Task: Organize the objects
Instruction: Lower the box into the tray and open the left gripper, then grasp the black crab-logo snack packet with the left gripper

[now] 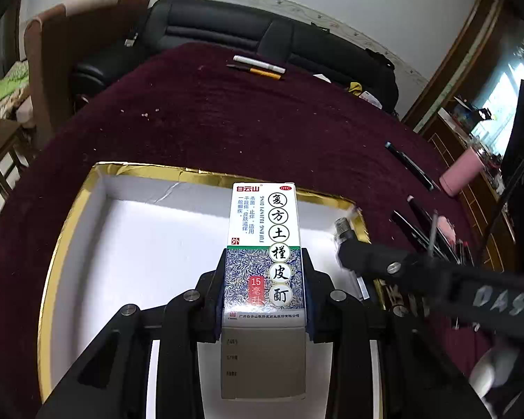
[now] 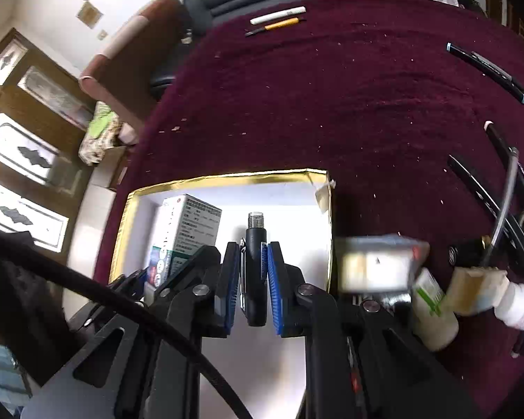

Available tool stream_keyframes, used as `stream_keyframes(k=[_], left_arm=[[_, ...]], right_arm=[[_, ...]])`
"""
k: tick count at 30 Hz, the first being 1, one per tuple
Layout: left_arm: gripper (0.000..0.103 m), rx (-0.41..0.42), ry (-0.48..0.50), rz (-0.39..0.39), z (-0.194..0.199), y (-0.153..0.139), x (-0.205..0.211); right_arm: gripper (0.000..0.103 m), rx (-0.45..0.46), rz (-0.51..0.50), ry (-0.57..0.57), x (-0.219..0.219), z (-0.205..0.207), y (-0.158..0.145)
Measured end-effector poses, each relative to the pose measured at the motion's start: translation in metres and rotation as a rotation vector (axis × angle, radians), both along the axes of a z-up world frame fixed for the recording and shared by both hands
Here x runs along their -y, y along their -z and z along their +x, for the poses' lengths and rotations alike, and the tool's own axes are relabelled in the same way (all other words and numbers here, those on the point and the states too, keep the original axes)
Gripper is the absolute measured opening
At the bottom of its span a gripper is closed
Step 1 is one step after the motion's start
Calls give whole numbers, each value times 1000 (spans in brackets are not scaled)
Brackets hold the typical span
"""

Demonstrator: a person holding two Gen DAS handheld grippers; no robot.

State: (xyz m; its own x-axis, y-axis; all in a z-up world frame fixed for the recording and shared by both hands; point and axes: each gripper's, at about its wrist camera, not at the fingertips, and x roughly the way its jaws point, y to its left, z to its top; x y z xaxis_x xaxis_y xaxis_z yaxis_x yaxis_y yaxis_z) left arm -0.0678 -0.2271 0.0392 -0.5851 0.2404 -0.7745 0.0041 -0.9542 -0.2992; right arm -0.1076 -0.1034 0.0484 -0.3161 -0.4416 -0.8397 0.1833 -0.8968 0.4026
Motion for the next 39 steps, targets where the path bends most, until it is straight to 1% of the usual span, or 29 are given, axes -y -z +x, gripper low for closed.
stream_keyframes(k=[4, 5, 6, 7, 9, 12, 13, 14, 15, 16, 17, 18, 19, 20, 21, 22, 23, 25, 27, 28, 29, 30, 32, 34, 39], left_arm=[[31, 47, 14, 21, -10, 15, 0], [33, 60, 22, 41, -12, 19, -1], [38, 63, 29, 64, -12, 21, -1], [44, 64, 28, 70, -13, 19, -3], [45, 62, 25, 79, -12, 17, -2], [45, 47, 5, 89, -3, 6, 5], [45, 36, 3, 93, 1, 1, 7], [45, 19, 5, 103, 9, -6, 8], [45, 5, 10, 111, 18, -12, 7], [45, -14, 22, 120, 26, -19, 5], [45, -35, 41, 129, 35, -26, 0], [45, -52, 66, 134, 43, -31, -6], [45, -71, 94, 134, 52, -36, -16], [45, -88, 122, 133, 63, -40, -28], [45, -100, 142, 135, 72, -42, -40], [45, -116, 170, 145, 82, -44, -54], [45, -136, 210, 158, 96, -43, -72], [45, -155, 252, 174, 113, -41, -98], [45, -146, 325, 189, 128, -34, -127], [45, -132, 343, 169, 132, -29, -139], [45, -105, 352, 134, 133, -21, -149], [45, -67, 345, 100, 130, -12, -155], [45, -15, 303, 72, 123, 0, -153], [44, -33, 265, 23, 121, -1, -146], [44, -24, 210, 3, 118, -9, -127]], right_arm=[[16, 14, 16, 43, -5, -10, 9], [16, 12, 10, 54, -11, -8, 9], [16, 8, 1, 61, -15, -7, 7], [16, 5, -7, 72, -20, -5, 4], [16, -11, -29, 93, -34, 2, -5], [16, -101, -44, 103, -63, 28, -28], [16, -147, -41, 117, -75, 41, -37], [16, -218, -28, 150, -91, 58, -48], [22, -290, -3, 186, -103, 74, -57], [31, -368, 30, 228, -117, 91, -65], [60, -435, 57, 276, -133, 107, -68], [83, -448, 68, 310, -147, 115, -67], [83, -424, 63, 338, -161, 119, -62], [82, -375, 18, 369, -182, 123, -52], [80, -352, -16, 384, -192, 126, -47], [80, -322, -57, 404, -206, 129, -38], [79, -297, -74, 421, -216, 131, -30], [79, -281, -89, 442, -230, 138, -21], [79, -266, -106, 451, -240, 145, -13], [79, -253, -115, 452, -244, 147, -9], [79, -239, -126, 452, -248, 149, -6], [79, -236, -134, 451, -254, 154, -5], [79, -247, -140, 444, -256, 158, -5], [79, -258, -145, 440, -259, 161, -5], [79, -256, -169, 441, -267, 161, -2]])
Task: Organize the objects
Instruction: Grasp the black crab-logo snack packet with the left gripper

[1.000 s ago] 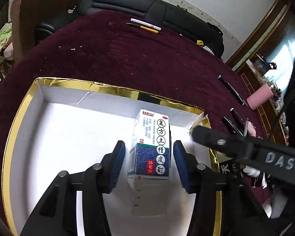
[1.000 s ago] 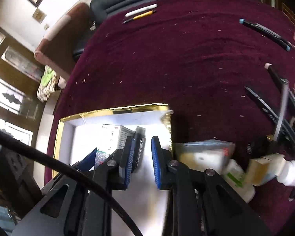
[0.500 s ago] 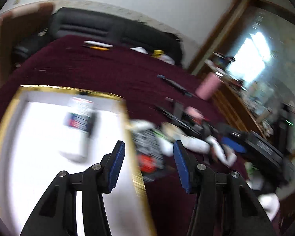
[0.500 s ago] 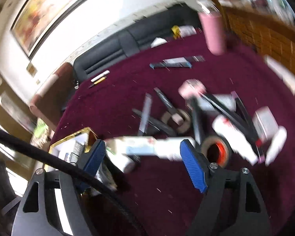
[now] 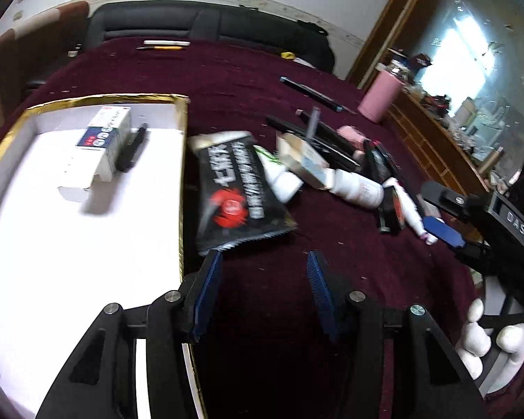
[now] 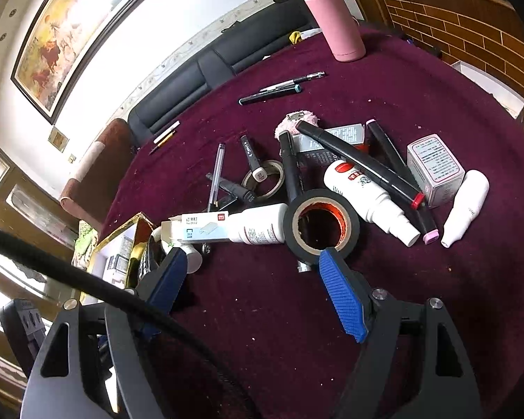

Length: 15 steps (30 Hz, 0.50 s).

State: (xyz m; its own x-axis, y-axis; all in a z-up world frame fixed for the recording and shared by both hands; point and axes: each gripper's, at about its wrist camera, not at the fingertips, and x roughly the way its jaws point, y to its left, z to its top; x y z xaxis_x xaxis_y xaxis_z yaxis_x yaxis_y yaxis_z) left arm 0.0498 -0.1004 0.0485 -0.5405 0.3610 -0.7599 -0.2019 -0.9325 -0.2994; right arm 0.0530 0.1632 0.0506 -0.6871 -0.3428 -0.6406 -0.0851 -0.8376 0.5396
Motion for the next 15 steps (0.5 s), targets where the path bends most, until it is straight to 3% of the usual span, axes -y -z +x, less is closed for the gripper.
stream_keyframes(k=[5, 8, 15], left_arm=[[45, 15, 15, 10, -10, -1, -11], [45, 17, -7, -78, -25, 3, -29], [45, 43, -95, -181, -65, 8, -33]], right_arm=[[79, 8, -18, -14, 3, -1, 7], [79, 11, -27, -20, 3, -2, 10], [79, 14, -52, -16, -4, -2, 16]])
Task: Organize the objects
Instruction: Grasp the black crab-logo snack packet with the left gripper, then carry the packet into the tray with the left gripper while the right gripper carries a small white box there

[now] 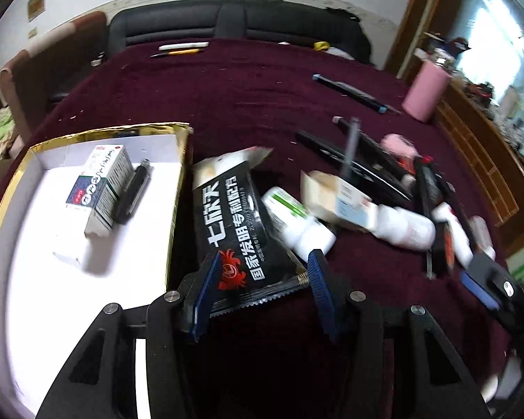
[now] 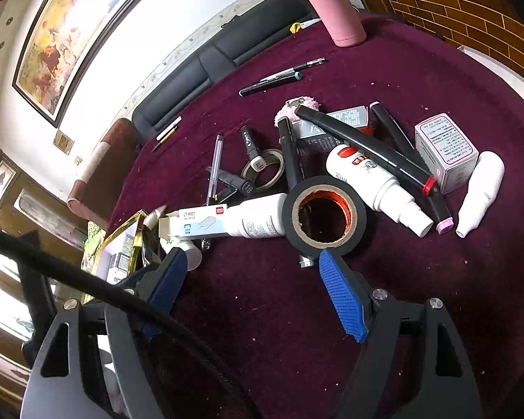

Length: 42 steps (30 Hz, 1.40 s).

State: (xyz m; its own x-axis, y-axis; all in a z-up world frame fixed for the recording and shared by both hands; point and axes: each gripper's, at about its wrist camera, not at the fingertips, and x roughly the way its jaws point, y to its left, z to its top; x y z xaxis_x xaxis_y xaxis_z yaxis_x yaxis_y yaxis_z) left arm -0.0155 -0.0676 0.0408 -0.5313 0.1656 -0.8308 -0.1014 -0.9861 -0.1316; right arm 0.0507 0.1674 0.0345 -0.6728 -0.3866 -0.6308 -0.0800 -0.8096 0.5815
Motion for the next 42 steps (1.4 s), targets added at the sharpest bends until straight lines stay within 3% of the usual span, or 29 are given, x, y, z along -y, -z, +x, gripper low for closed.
stream_keyframes(k=[4, 8, 12, 15, 17, 20, 21, 26, 31, 33, 34, 36, 39, 42], left_arm=[[46, 41, -27, 4, -14, 14, 2], [45, 41, 19, -62, -18, 20, -7], [27, 46, 89, -15, -7, 15, -9], [24, 47, 115, 59, 6, 0, -1], [26, 26, 128, 93, 12, -11, 3], [50, -1, 131, 88, 15, -25, 3], [58, -19, 139, 79, 16, -30, 4], [59, -59, 155, -37, -11, -34, -11], [55, 12, 149, -167, -53, 5, -26], [36, 78, 154, -99, -61, 22, -21], [34, 52, 147, -79, -58, 19, -18], [29, 26, 163, 32, -49, 5, -7], [29, -30, 179, 86, -30, -15, 2], [29, -68, 189, 193, -4, -34, 22]], right_arm=[[79, 7, -12, -6, -2, -1, 2], [79, 16, -16, -15, 1, -2, 3], [79, 19, -16, -21, 3, -1, 3], [79, 20, -19, -23, 1, -1, 5], [79, 21, -24, -19, 0, -2, 7], [79, 24, -37, -17, -3, -2, 10], [79, 23, -36, -16, -4, -2, 10], [79, 24, -44, -12, -6, -2, 10], [79, 19, -36, -14, -8, 1, 4], [79, 6, -20, -19, -8, 3, -3], [79, -3, -12, -23, -7, 3, -7], [79, -20, 15, -44, -3, 0, -14], [79, -52, 58, -102, 13, -10, -27], [79, -73, 168, -165, 41, -25, -38]])
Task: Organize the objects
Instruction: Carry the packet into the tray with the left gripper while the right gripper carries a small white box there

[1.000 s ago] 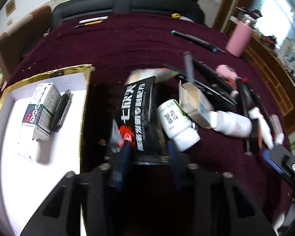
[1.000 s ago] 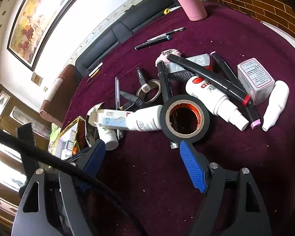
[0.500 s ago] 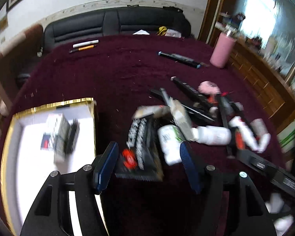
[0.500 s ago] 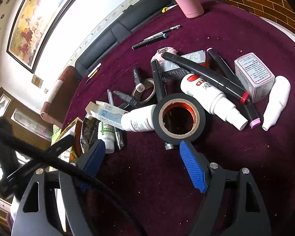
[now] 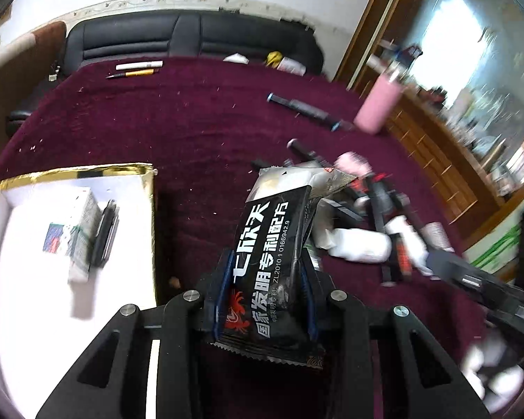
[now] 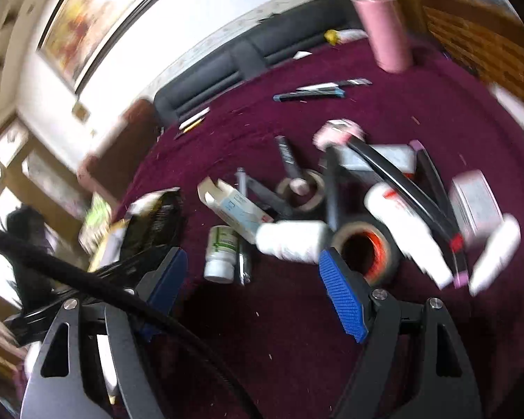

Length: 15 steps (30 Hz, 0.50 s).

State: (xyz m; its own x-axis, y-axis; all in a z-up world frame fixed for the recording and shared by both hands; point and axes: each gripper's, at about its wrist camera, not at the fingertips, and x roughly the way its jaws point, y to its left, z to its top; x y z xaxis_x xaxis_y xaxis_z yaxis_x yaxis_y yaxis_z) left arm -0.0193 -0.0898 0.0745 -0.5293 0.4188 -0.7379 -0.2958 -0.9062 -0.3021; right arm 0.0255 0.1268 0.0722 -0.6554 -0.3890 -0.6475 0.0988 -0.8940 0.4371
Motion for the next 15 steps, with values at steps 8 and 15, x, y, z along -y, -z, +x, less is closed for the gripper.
stream_keyframes(k=[8, 15], left_arm=[[29, -32, -40, 184, 41, -16, 62], [30, -32, -108, 257, 57, -9, 117]], right_arm=[[75, -42, 324, -99, 75, -49, 3], [26, 115, 339, -99, 79, -86, 28]])
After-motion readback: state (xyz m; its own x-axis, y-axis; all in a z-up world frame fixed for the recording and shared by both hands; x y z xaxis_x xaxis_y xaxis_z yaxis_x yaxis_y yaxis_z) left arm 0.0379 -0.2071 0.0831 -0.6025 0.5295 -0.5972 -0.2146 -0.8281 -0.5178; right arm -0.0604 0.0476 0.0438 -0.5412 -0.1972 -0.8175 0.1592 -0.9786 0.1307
